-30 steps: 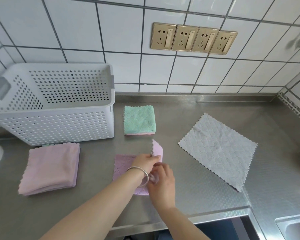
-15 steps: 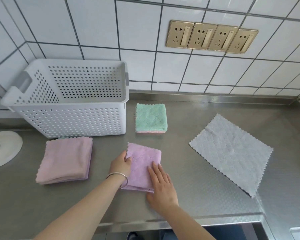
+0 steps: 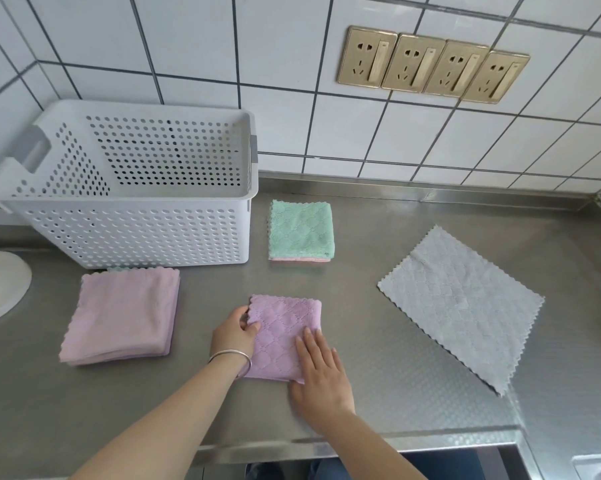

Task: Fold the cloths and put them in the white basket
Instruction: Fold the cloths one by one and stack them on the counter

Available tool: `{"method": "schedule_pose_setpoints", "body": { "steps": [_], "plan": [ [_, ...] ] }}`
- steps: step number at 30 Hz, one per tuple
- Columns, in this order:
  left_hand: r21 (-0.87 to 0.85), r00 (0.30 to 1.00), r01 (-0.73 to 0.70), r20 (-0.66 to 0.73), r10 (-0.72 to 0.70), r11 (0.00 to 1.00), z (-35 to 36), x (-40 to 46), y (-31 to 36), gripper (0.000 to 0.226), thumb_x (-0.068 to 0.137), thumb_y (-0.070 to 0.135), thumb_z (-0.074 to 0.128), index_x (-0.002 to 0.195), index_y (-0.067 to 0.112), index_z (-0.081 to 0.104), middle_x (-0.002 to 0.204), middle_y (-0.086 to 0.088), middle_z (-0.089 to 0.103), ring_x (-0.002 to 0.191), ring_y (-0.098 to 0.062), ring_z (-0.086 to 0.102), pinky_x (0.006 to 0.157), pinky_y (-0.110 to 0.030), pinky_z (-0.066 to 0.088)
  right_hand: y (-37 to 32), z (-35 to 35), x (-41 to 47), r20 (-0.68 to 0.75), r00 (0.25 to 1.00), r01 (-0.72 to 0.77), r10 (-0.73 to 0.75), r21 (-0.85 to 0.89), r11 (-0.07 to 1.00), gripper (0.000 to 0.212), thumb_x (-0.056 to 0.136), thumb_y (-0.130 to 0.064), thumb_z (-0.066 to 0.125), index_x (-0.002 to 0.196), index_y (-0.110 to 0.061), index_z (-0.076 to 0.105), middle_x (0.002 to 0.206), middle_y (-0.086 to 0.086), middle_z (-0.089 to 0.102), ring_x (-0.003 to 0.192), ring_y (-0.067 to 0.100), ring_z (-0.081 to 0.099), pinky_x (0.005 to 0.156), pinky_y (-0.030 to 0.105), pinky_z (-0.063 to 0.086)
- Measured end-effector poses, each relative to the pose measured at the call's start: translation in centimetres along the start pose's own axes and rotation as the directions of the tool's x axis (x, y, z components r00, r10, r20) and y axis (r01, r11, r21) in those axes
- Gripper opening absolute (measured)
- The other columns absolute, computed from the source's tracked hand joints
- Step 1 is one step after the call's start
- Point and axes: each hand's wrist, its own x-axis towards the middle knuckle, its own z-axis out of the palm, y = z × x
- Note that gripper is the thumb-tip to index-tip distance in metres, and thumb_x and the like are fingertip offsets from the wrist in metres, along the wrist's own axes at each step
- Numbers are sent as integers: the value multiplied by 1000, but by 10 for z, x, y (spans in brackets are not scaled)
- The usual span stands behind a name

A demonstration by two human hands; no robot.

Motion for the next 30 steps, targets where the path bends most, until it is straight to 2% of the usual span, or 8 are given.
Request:
{"method": "schedule_pose_setpoints", "body": {
  "steps": [4,7,11,14,19,22,25,30],
  "plan": [
    [3,999,0,-34,0,1000,3,0,-2,35,85,17,61,119,13,57,107,-11,68,101,-30,61,87,-29,43,-1,-5,-1,48,999,16,-16,-4,1000,70,64,-49,45,128,-21,44,136,-5,53,131,17,32,98,37,47],
    [31,998,4,-60,-2,1000,6,2,-5,31,84,19,60,114,14,58,107,-11,69,100,-33,62,86,-35,47,1,-1,0,60,998,23,-23,8,1000,73,65,-56,45,129,-20,47,138,-8,48,136,16,19,101,37,30],
    [192,987,37,-161,-5,981,7,-2,-11,32,83,36,59,108,17,57,113,-9,59,106,-32,54,83,-38,45,4,-6,3,-6,1000,-5,5,99,995,65,72,-57,43,124,-20,55,129,-5,59,119,13,47,97,30,39],
    [313,970,55,-241,23,948,5,-8,-15,43,78,53,59,102,18,61,115,-10,50,111,-30,46,84,-37,44,9,-17,9,-76,976,-178,204,260,949,54,75,-44,43,117,-14,56,110,2,61,99,21,59,85,34,53],
    [485,985,52,-167,34,873,8,-12,-15,45,76,59,54,101,23,66,116,-3,50,109,-24,45,80,-32,44,10,-24,30,292,863,-495,412,335,802,31,89,-35,44,109,-13,56,109,5,49,110,25,46,95,31,39],
    [339,989,66,-149,-16,938,8,-13,-5,31,82,48,53,85,18,63,100,-8,59,93,-29,52,74,-33,44,8,-31,39,380,848,-525,369,499,690,14,87,-27,50,91,-15,47,94,3,53,93,24,54,74,28,41],
    [50,987,72,-148,-64,996,5,-13,15,29,85,42,53,76,14,49,76,-8,56,73,-31,49,68,-34,44,14,-48,46,326,879,-475,347,649,594,16,86,-26,56,86,-13,46,73,-4,49,70,15,47,58,25,36],
    [-209,982,-114,-175,77,971,-6,5,77,27,84,43,56,90,18,52,82,-2,57,86,-30,58,71,-32,40,36,-90,92,166,907,-356,387,792,496,14,86,-21,60,86,-10,50,71,-1,49,66,15,46,55,22,35]
  ]
}}
